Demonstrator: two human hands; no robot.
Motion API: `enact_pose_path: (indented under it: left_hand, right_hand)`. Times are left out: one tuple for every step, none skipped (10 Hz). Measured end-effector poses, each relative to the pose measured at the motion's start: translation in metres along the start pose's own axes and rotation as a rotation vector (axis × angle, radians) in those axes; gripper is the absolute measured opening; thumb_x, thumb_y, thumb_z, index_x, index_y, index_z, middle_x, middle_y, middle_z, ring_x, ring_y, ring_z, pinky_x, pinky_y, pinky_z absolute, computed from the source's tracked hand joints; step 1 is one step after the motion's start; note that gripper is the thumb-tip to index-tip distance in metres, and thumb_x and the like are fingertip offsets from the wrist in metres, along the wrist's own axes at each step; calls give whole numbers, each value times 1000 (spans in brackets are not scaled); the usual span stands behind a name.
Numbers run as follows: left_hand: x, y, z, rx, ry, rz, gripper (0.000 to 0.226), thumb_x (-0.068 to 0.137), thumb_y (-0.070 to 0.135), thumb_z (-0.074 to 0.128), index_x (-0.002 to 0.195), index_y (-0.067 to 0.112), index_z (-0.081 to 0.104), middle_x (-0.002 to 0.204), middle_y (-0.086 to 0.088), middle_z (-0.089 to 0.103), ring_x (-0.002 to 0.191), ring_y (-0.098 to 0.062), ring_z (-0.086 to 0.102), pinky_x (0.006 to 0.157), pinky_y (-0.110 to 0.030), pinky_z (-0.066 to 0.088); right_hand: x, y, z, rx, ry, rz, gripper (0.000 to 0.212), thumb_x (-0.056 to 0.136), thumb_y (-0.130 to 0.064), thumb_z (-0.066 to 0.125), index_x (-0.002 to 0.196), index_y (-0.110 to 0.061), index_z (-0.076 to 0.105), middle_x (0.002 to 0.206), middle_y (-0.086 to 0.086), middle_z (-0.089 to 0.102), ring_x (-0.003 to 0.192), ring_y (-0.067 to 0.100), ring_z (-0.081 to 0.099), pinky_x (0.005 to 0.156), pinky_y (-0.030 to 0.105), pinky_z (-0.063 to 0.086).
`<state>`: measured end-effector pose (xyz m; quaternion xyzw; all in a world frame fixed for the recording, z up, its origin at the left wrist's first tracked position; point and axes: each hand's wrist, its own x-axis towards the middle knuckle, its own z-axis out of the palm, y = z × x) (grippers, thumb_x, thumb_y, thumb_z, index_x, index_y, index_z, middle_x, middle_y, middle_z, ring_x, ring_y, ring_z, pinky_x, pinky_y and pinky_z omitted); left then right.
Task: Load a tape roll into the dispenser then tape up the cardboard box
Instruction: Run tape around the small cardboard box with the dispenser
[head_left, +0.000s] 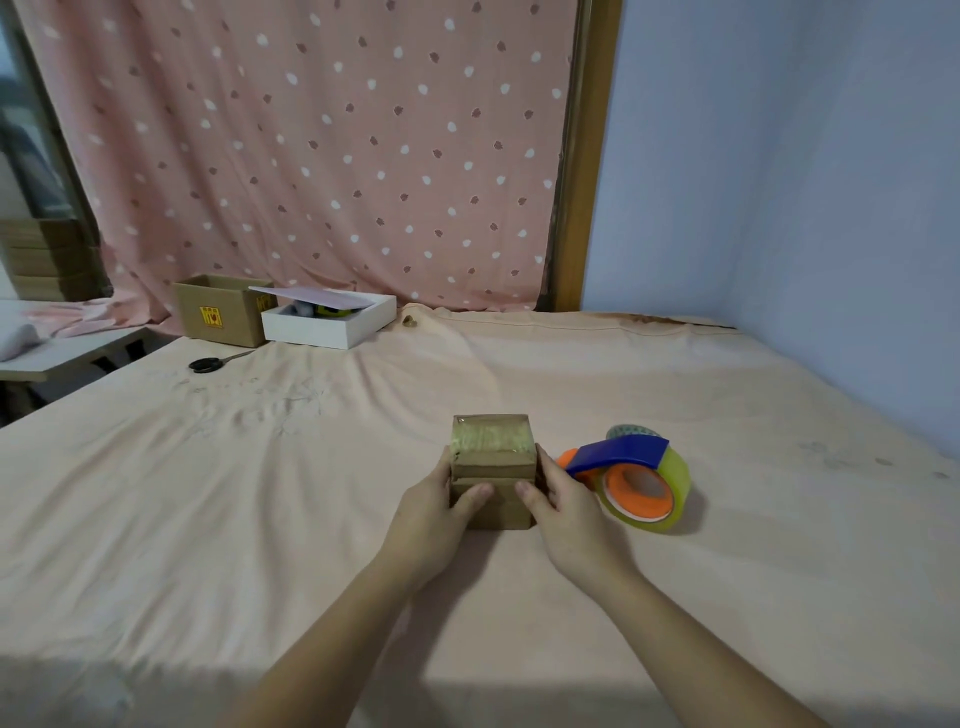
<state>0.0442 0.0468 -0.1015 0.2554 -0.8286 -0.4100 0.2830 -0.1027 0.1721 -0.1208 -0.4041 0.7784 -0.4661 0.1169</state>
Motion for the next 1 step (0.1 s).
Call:
enact_pose_path:
  left_hand:
    - [-1, 1, -9, 36, -23, -24, 43, 90, 51, 66, 131, 41, 59, 95, 32, 70, 102, 4, 67, 76, -6, 44]
  right_hand:
    - [0, 1, -5, 80, -18, -12, 73, 85, -75, 58, 149, -43, 43, 135, -18, 66, 126, 1, 60, 108, 46, 50]
